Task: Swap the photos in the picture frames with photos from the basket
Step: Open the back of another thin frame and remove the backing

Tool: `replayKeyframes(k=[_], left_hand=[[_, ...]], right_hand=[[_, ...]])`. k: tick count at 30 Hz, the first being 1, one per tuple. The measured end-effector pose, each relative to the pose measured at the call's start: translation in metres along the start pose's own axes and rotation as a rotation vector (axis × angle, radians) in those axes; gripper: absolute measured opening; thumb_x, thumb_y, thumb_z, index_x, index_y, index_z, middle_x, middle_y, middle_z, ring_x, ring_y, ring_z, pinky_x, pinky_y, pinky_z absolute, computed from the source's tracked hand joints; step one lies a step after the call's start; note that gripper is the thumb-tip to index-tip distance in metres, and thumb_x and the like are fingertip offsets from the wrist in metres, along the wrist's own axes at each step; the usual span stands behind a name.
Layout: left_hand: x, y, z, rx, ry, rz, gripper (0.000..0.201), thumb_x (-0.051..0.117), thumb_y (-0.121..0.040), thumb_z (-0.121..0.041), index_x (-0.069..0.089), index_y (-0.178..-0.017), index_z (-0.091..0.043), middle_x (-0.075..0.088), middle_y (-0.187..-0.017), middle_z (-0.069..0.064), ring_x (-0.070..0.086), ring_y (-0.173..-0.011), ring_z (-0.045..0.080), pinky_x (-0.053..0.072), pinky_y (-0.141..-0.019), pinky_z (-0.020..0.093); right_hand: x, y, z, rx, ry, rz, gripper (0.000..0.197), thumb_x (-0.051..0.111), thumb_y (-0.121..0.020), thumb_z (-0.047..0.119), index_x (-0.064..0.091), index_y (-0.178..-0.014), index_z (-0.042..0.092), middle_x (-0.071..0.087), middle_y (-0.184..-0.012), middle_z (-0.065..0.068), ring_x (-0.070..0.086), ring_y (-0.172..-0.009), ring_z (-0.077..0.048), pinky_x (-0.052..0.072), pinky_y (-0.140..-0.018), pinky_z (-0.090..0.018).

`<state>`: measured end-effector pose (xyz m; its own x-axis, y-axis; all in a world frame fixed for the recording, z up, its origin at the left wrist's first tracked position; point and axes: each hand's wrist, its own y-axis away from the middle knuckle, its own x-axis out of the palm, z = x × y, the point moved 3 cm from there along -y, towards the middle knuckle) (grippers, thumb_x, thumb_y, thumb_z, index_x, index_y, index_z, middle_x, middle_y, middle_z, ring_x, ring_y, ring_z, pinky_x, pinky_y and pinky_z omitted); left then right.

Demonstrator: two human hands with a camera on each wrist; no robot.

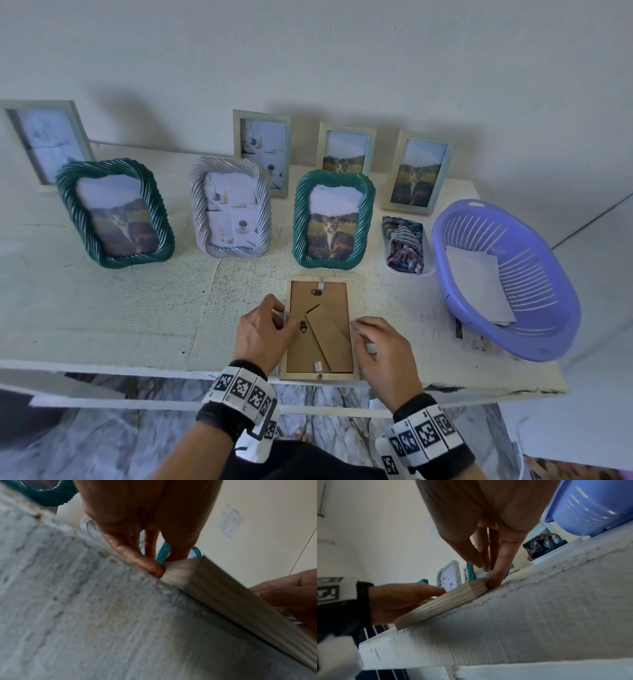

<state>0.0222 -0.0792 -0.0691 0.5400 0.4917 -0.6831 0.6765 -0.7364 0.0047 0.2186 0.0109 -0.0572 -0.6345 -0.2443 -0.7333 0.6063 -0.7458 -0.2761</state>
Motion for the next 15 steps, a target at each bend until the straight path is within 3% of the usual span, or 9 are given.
replayKeyframes(k=[6,10,13,15], left_hand=[[0.000,0.000,-0.001,0.003,-0.002,-0.011,0.017,0.067,-0.086,-0.030,0.055,-0.086,-0.018,0.064,-0.062,-0.002,0.059,-0.060,0.013,0.034,-0.056,0.013],[-0.001,0.000,0.001,-0.009,0.026,0.003,0.017,0.068,-0.085,-0.029,0.056,-0.085,-0.018,0.064,-0.061,-0.003,0.059,-0.061,0.013,0.038,-0.056,0.020],[-0.003,0.000,0.003,-0.007,0.054,0.032,0.017,0.070,-0.084,-0.029,0.056,-0.084,-0.018,0.062,-0.062,-0.006,0.059,-0.061,0.010,0.042,-0.059,0.022],[-0.006,0.000,0.005,-0.005,0.071,0.050,0.018,0.072,-0.083,-0.028,0.057,-0.083,-0.018,0.062,-0.063,-0.007,0.057,-0.060,0.007,0.044,-0.059,0.020]], right_hand=[[0.004,0.001,0.005,-0.052,0.133,0.124,0.020,0.068,-0.084,0.003,0.071,-0.104,0.005,0.061,-0.103,-0.002,0.062,-0.072,-0.006,0.050,-0.066,-0.013],[-0.003,-0.014,0.011,-0.029,0.195,0.202,0.011,0.062,-0.090,0.016,0.072,-0.091,0.011,0.057,-0.089,0.004,0.056,-0.063,-0.004,0.043,-0.058,-0.009],[-0.009,-0.045,0.013,-0.019,0.314,0.265,0.022,0.051,-0.096,0.033,0.065,-0.088,0.017,0.056,-0.082,0.006,0.053,-0.064,-0.005,0.039,-0.055,-0.012],[-0.013,-0.072,0.016,-0.026,0.293,0.253,0.017,0.052,-0.095,0.029,0.062,-0.091,0.016,0.058,-0.083,0.003,0.055,-0.069,-0.010,0.046,-0.059,-0.020]])
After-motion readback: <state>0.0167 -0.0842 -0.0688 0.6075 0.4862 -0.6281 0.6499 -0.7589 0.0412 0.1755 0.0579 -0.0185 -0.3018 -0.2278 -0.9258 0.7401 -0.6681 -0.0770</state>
